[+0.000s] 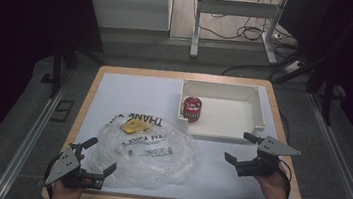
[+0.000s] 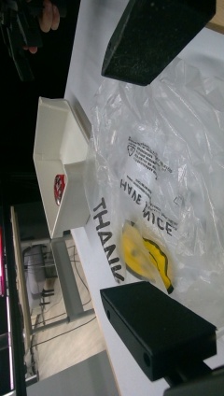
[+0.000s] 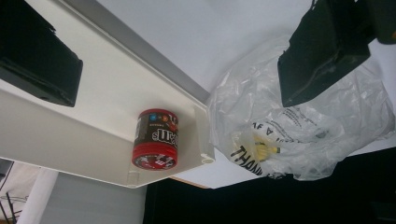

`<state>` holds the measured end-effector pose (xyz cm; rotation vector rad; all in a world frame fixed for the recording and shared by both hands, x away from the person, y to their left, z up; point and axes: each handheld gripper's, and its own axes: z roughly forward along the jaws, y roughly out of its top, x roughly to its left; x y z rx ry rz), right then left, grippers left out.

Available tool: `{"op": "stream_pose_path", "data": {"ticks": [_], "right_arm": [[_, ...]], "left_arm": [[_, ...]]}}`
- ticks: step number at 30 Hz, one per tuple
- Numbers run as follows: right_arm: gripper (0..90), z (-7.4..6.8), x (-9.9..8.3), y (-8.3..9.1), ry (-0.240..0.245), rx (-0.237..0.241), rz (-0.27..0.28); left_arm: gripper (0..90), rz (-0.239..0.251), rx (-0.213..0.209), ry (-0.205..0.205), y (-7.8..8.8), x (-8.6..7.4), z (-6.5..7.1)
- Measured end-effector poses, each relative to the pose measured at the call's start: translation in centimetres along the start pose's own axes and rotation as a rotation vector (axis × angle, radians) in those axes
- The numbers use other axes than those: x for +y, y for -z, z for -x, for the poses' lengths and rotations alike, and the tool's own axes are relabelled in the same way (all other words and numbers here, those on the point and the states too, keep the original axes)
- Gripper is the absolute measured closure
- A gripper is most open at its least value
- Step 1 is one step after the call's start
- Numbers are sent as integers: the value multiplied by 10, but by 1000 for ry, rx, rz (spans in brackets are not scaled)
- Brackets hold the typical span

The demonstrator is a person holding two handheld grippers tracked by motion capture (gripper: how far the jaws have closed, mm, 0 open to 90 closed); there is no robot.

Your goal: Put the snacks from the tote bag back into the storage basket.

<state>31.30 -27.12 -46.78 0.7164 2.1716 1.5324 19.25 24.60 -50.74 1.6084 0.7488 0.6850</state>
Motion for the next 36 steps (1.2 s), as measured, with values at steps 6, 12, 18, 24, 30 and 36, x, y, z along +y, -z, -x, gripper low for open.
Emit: {"op": "stream_pose_path", "data": {"ticks": [6,12,18,24,30,36], "right_arm": [[1,-2,-3,7,0,-14,3],[1,-4,-7,16,3,-29,14],[1,-5,-12,25,-3,-46,26],[1,-6,-17,36,-3,-67,39],[1,-6,-24,47,0,-96,33],[1,-5,-27,52,-5,-110,39]], "left_arm": [[0,0,0,2,0,0,0],[0,0,-1,0,0,0,0],[0,0,0,2,0,0,0],[0,-1,-1,-1,0,0,0],[0,-2,-2,-1,0,0,0],[0,-2,1,-3,-1,0,0]]}}
